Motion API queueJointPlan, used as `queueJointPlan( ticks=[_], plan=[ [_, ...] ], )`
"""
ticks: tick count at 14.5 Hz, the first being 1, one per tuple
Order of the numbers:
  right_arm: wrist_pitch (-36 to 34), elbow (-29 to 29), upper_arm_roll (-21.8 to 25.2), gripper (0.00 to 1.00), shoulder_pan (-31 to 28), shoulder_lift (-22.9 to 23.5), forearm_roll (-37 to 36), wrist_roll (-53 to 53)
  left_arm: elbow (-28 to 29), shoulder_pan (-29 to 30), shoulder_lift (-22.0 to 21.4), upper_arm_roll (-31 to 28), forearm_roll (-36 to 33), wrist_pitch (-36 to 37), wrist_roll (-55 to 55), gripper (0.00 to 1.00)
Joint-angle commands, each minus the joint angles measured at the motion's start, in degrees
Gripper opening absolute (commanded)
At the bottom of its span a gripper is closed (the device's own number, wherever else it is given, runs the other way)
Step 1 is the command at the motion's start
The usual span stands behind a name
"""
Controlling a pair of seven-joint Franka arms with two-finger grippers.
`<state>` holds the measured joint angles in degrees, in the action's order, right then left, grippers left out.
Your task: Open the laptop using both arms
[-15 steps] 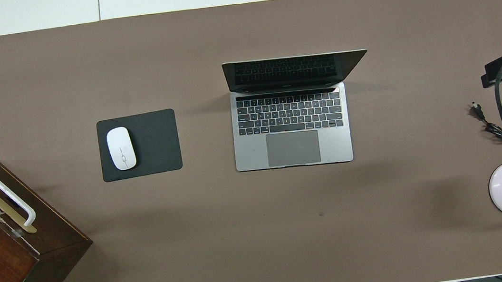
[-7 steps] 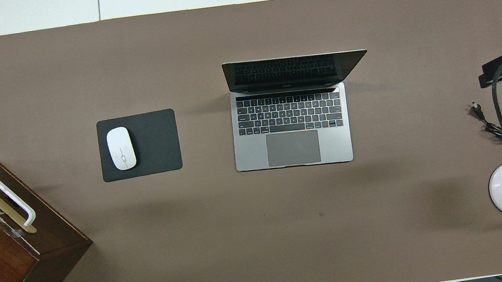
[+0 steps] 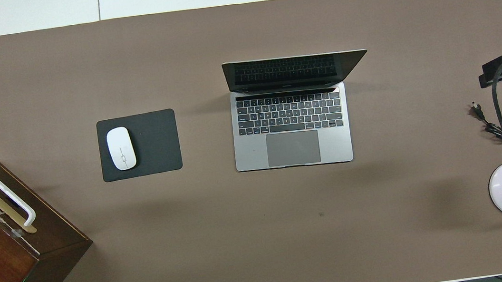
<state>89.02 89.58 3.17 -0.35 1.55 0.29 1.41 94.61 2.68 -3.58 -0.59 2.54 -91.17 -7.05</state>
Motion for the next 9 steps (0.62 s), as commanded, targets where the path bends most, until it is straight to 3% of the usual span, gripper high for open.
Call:
queueJointPlan(
  ticks=[1,6,9],
  plan=[
    [0.89,0.60,-0.09,1.00,-0.17,-0.85,0.24,1.14,-1.10,-0.57,0.68,-0.29,-1.22,-0.50,0.99,1.00],
    [0.45,0.77,-0.35,1.00,-0.09,-3.30,0.24,0.97,-1.01,-0.57,0.59,-0.29,-1.30,-0.41,0.99,1.00],
    [3.60,2.60,-0.36,1.00,0.00,-3.31,0.24,1.40,-1.01,-0.57,0.68,-0.29,-1.30,-0.33,0.99,1.00]
  ],
)
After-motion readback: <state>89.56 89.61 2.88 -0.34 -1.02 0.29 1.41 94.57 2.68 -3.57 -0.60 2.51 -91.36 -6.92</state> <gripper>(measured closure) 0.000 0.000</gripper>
